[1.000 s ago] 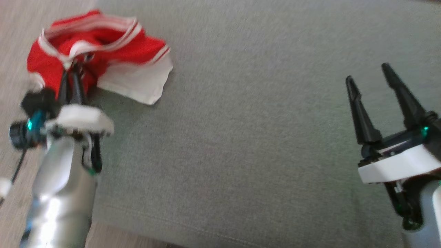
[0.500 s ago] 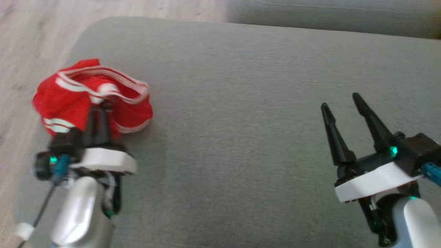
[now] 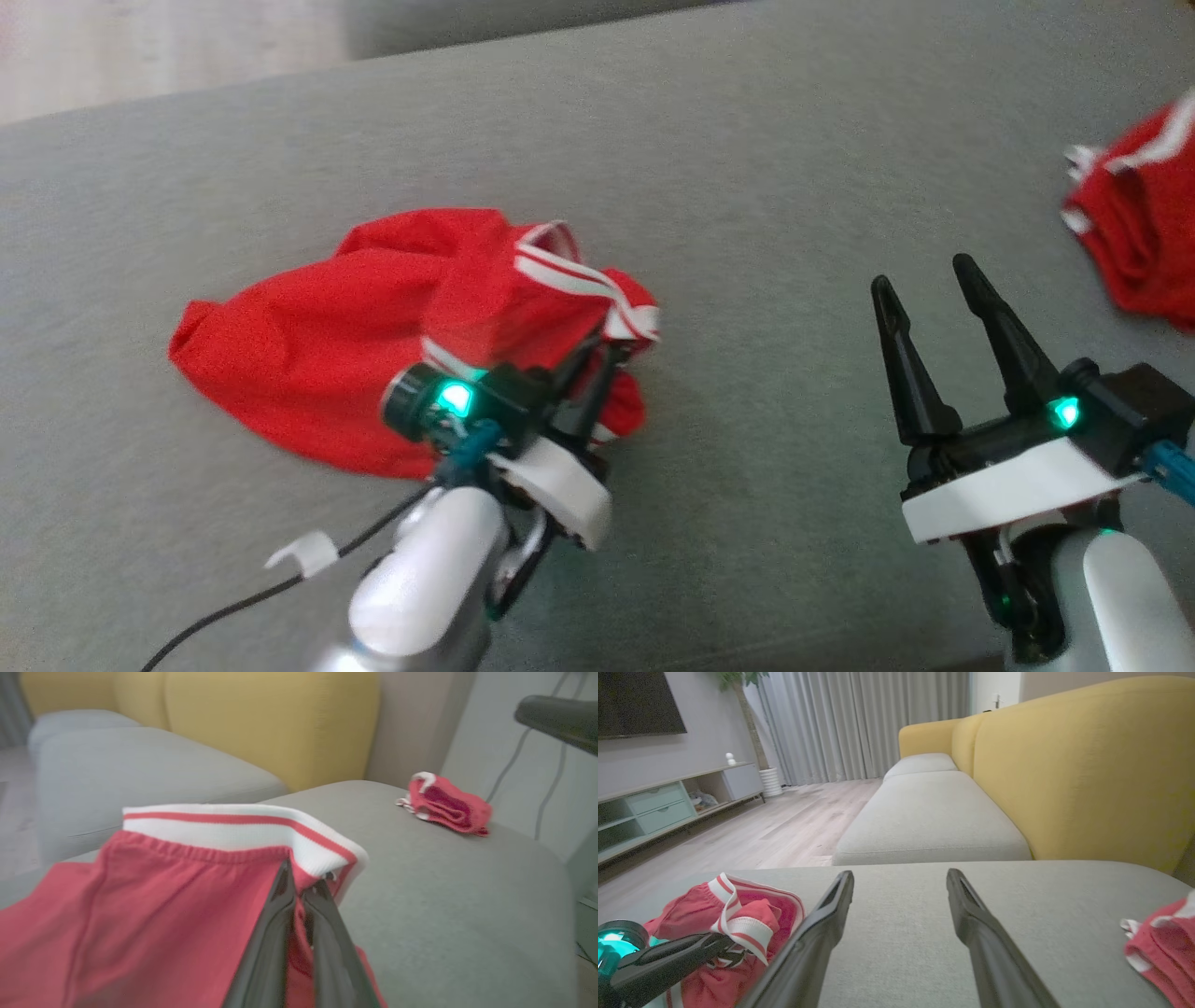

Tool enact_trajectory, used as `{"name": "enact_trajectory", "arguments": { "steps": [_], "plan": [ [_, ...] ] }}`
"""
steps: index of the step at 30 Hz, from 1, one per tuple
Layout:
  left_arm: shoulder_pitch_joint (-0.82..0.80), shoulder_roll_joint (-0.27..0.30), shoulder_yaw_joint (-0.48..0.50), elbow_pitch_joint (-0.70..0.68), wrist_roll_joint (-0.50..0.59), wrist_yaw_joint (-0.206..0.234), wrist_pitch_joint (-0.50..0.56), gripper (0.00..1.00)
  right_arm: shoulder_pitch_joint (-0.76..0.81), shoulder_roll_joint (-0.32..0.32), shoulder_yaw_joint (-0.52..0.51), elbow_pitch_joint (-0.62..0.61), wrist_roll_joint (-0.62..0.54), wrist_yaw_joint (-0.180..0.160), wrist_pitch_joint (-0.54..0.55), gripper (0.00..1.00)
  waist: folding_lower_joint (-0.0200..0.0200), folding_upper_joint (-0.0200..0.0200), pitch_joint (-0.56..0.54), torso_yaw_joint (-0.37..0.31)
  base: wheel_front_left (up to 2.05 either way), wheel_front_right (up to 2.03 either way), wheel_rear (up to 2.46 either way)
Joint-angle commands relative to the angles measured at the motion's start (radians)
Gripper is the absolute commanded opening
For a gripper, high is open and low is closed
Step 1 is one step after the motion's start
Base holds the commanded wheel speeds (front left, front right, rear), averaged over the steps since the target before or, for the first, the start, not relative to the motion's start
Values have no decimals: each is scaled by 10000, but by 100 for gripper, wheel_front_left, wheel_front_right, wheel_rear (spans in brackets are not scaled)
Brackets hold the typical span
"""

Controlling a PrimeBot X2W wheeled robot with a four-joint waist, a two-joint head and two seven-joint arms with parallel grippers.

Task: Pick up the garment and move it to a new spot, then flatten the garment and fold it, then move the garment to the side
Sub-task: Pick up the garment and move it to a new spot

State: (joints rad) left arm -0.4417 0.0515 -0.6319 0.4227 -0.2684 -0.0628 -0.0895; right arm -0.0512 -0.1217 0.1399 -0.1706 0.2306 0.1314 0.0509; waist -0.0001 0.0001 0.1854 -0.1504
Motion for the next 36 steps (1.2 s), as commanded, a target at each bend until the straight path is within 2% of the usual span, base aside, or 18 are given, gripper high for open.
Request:
{"name": "enact_trajectory", "arguments": {
  "steps": [1, 5, 9, 10, 11, 12, 17, 21, 22, 28, 32, 36],
  "plan": [
    [-498, -2, -149, -303, -326, -33, -130, 0, -323, 57, 149, -243, 105, -7, -121, 100, 1, -1, 513, -928, 0, 0, 0],
    [-718, -8, -1591, -212, -1401, 260, -350, 0, -387, 122, 181, 18, 215, -7, -291, 100, 1, -1, 637, -1316, 0, 0, 0],
    [-898, -10, -2833, 49, -2139, 415, -833, 0, -331, 177, 55, 231, 233, -7, -390, 100, 1, -1, 541, -1154, 0, 0, 0],
    [-956, -10, -3082, 105, -2253, 472, -985, 7, -306, 188, 10, 256, 236, -7, -391, 100, 1, -1, 516, -1053, 0, 0, 0],
    [-1010, -10, -3290, 190, -2357, 569, -1084, 92, -297, 187, -28, 269, 227, -7, -393, 100, 1, -1, 484, -938, 0, 0, 0],
    [-1087, -11, -3461, 204, -2445, 629, -1222, 100, -296, 175, -50, 265, 220, -7, -393, 100, 1, -1, 459, -817, 0, 0, 0],
    [-1421, -11, -3746, -19, -2496, 1008, -1659, 100, -270, 47, -112, 134, 153, -7, -388, 100, 1, -1, 231, -142, 0, 0, 0],
    [-1453, 106, -2854, -665, -2034, 1609, -1715, 100, -159, -22, -174, 29, 94, -7, -236, 100, 1, -1, 46, 384, 0, 0, 0],
    [-1453, 106, -2854, -665, -2034, 1609, -1715, 100, -159, -22, -174, 29, 94, -7, -236, 100, 1, -1, 46, 384, 0, 0, 0],
    [-702, 1404, -608, -1704, -1673, 2377, -1720, 100, -2, -51, -221, -186, 15, -7, 3, 100, 1, -1, -128, 909, 0, 0, 0],
    [-24, 2230, 833, -2112, -1609, 2703, -1721, 100, 69, -35, -280, -256, -23, -7, 118, 100, 1, -1, -207, 1129, 0, 0, 0],
    [757, 2795, 2253, -2504, -1657, 2872, -1722, 100, 140, -36, -331, -302, -37, -7, 208, 100, 1, -1, -267, 1298, 0, 0, 0]
  ]
}}
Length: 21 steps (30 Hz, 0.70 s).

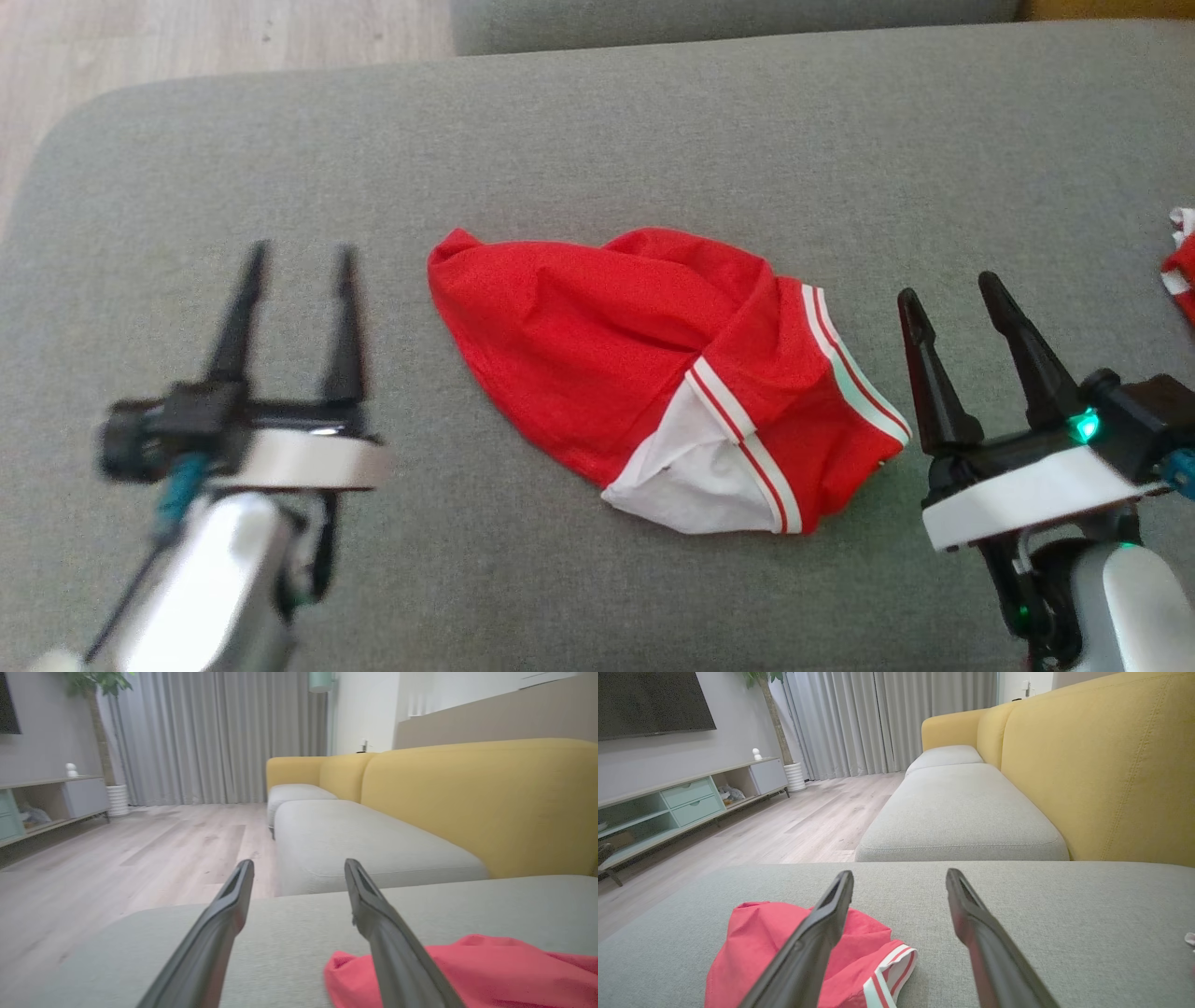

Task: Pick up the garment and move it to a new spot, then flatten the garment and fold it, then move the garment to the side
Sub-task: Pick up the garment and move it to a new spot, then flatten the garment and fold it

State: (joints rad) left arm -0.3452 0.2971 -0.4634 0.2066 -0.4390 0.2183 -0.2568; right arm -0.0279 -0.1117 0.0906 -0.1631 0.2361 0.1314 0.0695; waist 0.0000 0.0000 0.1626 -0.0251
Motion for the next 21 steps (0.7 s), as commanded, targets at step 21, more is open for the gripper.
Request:
{"name": "enact_trajectory", "arguments": {
  "steps": [21],
  "plan": [
    [3008, 1569, 2483, -1856, -725, -570, 624, 100, 657, -195, -76, -765, -282, -7, 560, 100, 0, 0, -682, 279, 0, 0, 0]
  ]
}}
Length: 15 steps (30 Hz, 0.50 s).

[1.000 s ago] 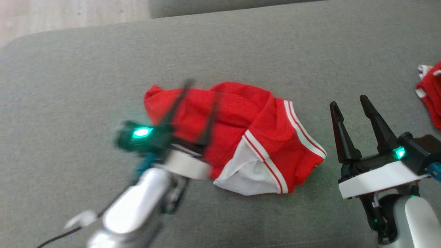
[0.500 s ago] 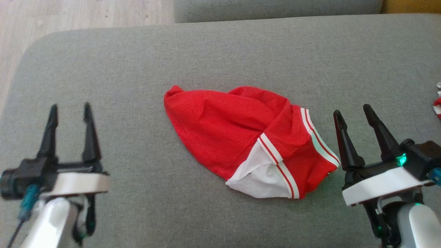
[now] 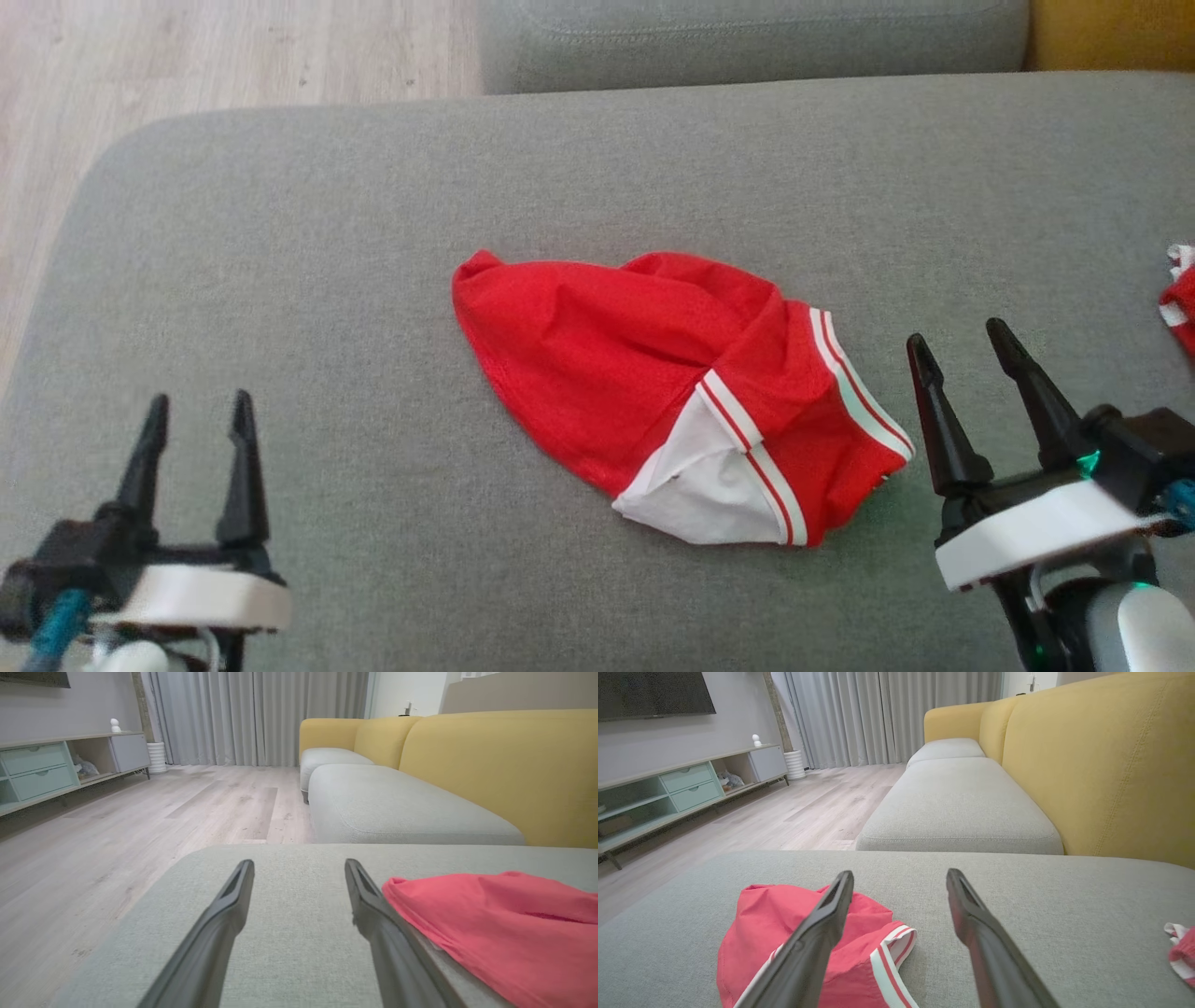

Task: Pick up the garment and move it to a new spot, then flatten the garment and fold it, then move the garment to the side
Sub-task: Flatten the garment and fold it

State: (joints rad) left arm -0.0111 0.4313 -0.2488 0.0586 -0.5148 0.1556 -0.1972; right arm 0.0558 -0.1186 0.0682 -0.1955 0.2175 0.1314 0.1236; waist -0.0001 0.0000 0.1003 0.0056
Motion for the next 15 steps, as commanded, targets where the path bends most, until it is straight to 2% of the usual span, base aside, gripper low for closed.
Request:
{"name": "enact_trajectory", "arguments": {
  "steps": [1, 15],
  "plan": [
    [-243, 208, 262, -455, 66, 99, 93, 100, -127, -109, 142, -471, -107, -7, 38, 100, 1, 0, -106, -44, 0, 0, 0],
    [523, 124, -179, -801, 213, 458, 488, 100, 526, 197, 80, -786, -287, -7, 257, 100, 1, 0, -656, -209, 0, 0, 0]
  ]
}}
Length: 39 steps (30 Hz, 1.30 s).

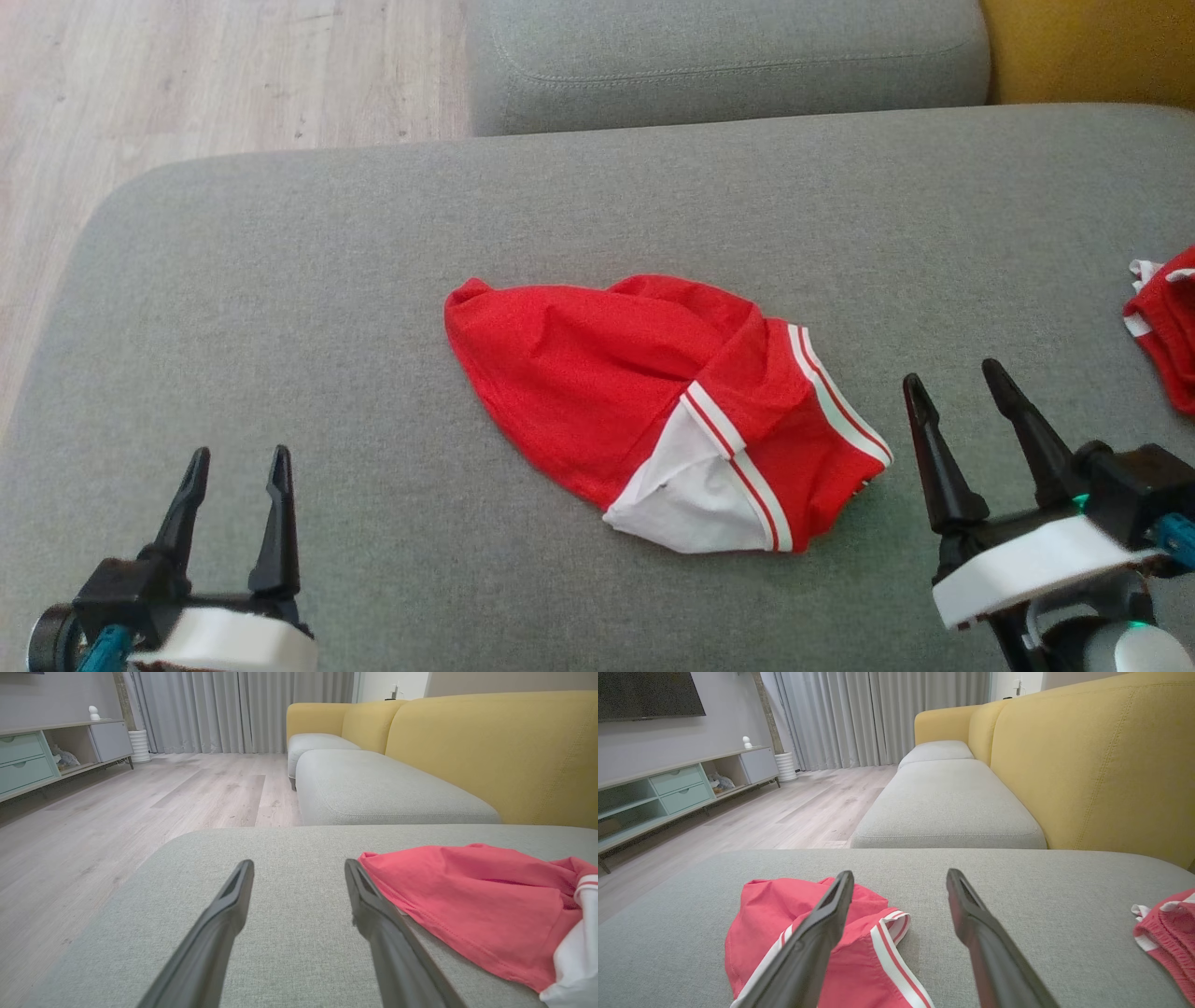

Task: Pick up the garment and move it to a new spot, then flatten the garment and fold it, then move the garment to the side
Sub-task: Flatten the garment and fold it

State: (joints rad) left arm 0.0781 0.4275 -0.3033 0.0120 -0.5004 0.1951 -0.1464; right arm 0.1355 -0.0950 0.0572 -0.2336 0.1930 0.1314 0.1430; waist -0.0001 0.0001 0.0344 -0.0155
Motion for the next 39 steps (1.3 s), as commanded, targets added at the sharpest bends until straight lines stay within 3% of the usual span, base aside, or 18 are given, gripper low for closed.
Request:
{"name": "enact_trajectory", "arguments": {
  "steps": [1, 21, 30, 35, 39],
  "plan": [
    [-360, 155, 359, -343, 71, 80, -28, 100, -257, -25, 190, -421, -41, -7, 76, 100, 1, -1, -5, 5, 0, 0, 0],
    [-486, 202, 287, -348, 33, 154, -102, 100, -311, -117, 396, -405, -30, -7, 313, 100, 1, -1, 30, 82, 0, 0, 0],
    [-859, 140, 200, -446, 109, 209, -132, 100, -545, -817, 2053, 653, 616, -7, 1651, 100, 1, -1, 481, 209, 0, 0, 0],
    [-1404, -45, 34, -409, 249, 190, -256, 100, -1339, -840, 2867, 1539, 789, -7, 1589, 100, 1, -1, 920, 484, 0, 0, 0],
    [-1676, -181, -96, -307, 330, 152, -365, 100, -1847, -704, 2963, 2195, 729, -7, 1434, 100, 1, -1, 1117, 684, 0, 0, 0]
  ]
}}
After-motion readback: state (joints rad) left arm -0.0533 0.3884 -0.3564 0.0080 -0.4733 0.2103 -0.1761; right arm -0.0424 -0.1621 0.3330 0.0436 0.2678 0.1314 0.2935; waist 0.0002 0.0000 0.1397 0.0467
